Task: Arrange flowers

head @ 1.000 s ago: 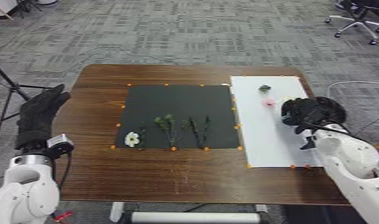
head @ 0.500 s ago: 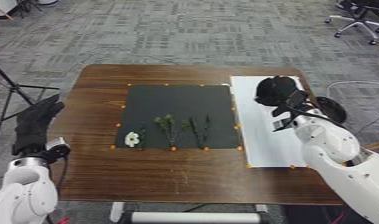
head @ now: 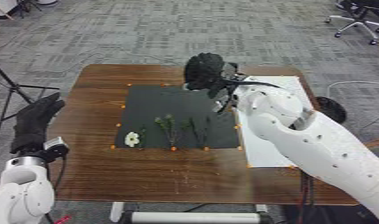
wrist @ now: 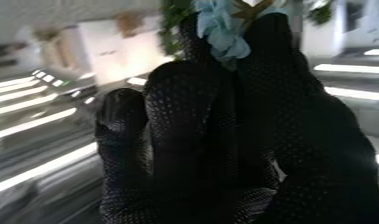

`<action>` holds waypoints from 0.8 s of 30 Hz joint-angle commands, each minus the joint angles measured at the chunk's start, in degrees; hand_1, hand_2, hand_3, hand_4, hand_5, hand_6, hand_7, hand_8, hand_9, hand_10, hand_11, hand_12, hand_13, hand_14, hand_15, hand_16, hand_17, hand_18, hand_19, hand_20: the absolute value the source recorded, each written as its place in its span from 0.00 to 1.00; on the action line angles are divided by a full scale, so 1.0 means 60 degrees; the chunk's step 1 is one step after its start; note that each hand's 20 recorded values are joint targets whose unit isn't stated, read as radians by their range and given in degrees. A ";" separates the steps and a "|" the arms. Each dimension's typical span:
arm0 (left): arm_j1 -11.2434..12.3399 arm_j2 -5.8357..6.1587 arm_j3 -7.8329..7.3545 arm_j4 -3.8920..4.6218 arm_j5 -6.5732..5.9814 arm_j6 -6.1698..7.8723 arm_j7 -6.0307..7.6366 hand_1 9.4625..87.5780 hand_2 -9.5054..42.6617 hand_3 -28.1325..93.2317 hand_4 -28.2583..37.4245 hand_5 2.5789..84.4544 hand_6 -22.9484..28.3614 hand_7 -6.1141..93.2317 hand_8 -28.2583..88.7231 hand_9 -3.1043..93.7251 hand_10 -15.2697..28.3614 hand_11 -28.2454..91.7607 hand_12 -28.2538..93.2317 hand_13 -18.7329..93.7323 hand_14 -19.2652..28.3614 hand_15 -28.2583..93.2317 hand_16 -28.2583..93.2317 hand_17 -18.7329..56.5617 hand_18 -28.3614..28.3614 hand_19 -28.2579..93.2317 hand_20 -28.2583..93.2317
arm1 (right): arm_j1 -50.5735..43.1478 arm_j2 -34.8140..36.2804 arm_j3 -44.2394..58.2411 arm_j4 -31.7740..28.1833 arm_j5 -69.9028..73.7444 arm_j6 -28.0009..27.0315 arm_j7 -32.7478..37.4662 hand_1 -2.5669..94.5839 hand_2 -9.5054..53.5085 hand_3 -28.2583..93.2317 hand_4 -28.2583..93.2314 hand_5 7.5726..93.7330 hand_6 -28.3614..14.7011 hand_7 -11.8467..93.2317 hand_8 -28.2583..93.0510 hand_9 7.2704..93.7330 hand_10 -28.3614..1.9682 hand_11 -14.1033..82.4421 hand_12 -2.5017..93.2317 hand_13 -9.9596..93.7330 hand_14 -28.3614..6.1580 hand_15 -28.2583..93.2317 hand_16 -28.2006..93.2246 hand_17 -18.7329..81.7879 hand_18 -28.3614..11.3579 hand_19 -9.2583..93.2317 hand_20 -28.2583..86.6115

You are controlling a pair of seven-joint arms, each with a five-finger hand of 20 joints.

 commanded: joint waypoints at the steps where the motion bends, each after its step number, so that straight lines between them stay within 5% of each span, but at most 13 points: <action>1: -0.0154 0.0231 -0.0009 -0.0060 0.0036 -0.0167 -0.0060 0.21 0.27 0.81 0.03 0.57 0.52 0.21 0.17 0.55 0.66 0.40 0.32 0.49 0.72 0.32 0.24 0.32 0.69 0.28 0.35 | 0.0243 -0.2352 -0.0673 0.1280 -0.0539 -0.1054 -0.0304 0.64 0.00 0.70 0.07 0.78 0.75 0.41 0.25 0.92 0.66 0.19 0.38 0.85 0.67 0.73 0.54 0.56 0.18 0.87 0.81; 11: -0.0199 0.0437 0.0081 -0.0233 0.0019 -0.0191 -0.0009 0.21 0.27 0.81 0.03 0.57 0.52 0.21 0.18 0.55 0.66 0.40 0.33 0.49 0.72 0.32 0.24 0.32 0.69 0.28 0.35 | 0.0751 -0.4143 -0.0616 0.2829 -0.3323 -0.2713 -0.1936 0.64 0.00 0.70 0.07 0.80 0.76 0.40 0.24 0.92 0.67 0.19 0.37 0.85 0.66 0.73 0.54 0.56 0.18 0.86 0.81; 24: -0.0155 0.0492 0.0165 -0.0358 -0.0036 -0.0111 0.0081 0.21 0.28 0.81 0.03 0.57 0.52 0.21 0.18 0.55 0.66 0.40 0.32 0.49 0.72 0.32 0.24 0.32 0.69 0.28 0.36 | 0.1568 -0.4747 -0.0384 0.3360 -0.4470 -0.3622 -0.2546 0.64 0.00 0.70 0.07 0.79 0.77 0.41 0.24 0.91 0.68 0.19 0.37 0.84 0.66 0.73 0.54 0.55 0.18 0.86 0.81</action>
